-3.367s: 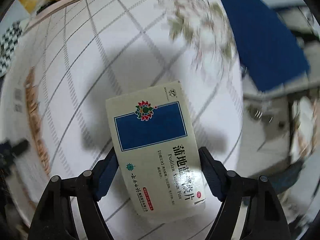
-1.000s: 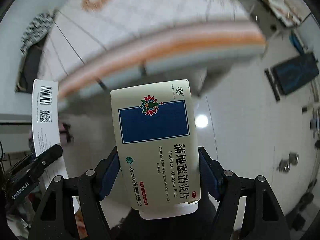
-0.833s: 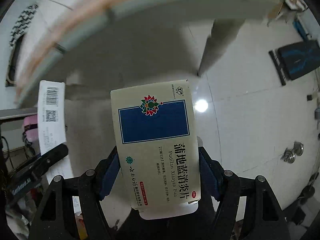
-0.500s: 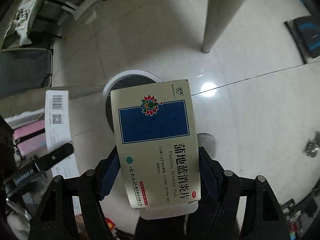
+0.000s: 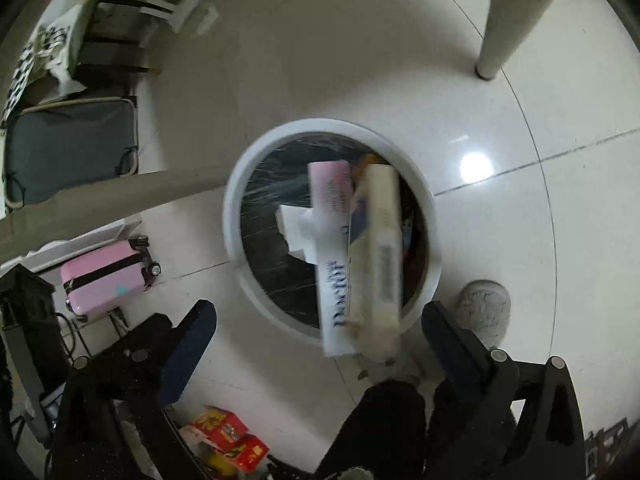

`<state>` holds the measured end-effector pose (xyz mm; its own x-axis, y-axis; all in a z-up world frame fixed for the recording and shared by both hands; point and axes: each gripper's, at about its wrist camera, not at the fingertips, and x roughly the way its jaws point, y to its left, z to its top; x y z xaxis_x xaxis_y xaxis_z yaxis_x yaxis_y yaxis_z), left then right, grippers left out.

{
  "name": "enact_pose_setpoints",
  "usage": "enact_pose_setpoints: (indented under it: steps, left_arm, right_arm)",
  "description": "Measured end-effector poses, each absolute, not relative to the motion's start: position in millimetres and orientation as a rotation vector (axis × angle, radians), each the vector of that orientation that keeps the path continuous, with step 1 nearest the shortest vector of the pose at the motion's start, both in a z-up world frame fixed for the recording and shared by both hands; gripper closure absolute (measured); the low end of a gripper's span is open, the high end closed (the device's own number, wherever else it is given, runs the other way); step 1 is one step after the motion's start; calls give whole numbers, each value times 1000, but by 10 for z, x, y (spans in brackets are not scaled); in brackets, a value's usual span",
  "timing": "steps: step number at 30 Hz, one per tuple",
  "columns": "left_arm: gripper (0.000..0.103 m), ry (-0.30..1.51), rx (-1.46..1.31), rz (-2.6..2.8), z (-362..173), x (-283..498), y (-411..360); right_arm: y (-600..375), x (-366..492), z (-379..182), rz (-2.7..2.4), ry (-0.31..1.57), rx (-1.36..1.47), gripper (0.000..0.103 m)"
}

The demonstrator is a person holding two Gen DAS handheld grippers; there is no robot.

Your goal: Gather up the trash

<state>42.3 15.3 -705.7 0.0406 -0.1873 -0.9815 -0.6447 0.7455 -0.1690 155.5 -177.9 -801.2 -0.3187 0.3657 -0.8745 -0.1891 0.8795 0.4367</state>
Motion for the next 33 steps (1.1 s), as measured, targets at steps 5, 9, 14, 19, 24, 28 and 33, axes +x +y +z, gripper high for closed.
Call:
enact_pose_setpoints:
  steps: [5,9,14,19,24,28,33]
  left_arm:
    - [7,1488,-654,456,-6596,281,170]
    - [7,1482,-625,458,-6110,150,140]
    - [7,1472,-598,436,-5371,10,-43]
    - [7,1468,-600,419,-4622,-113,-199]
    - [7,1436,-609,362,-3772,-236,-342]
    - [7,1380,-617,318,-3128,-320,-430]
    - [7,1312,-630,262,-2532,-395,-550]
  right_arm:
    - [-1775,1429,-7480,565,1721,-61,0]
    - [-1836,1286,-6898,529,1612,-247,0]
    - [-1962,1093,-5991,510,1552,-342,0]
    - [-2096,919,-4927,542,1525,-342,0]
    - [-2249,736,-3807,585,1494,-319,0]
    - [-2419,634,-3062,614,1468,-294,0]
    - [-2644,524,-2168,659,1431,-256,0]
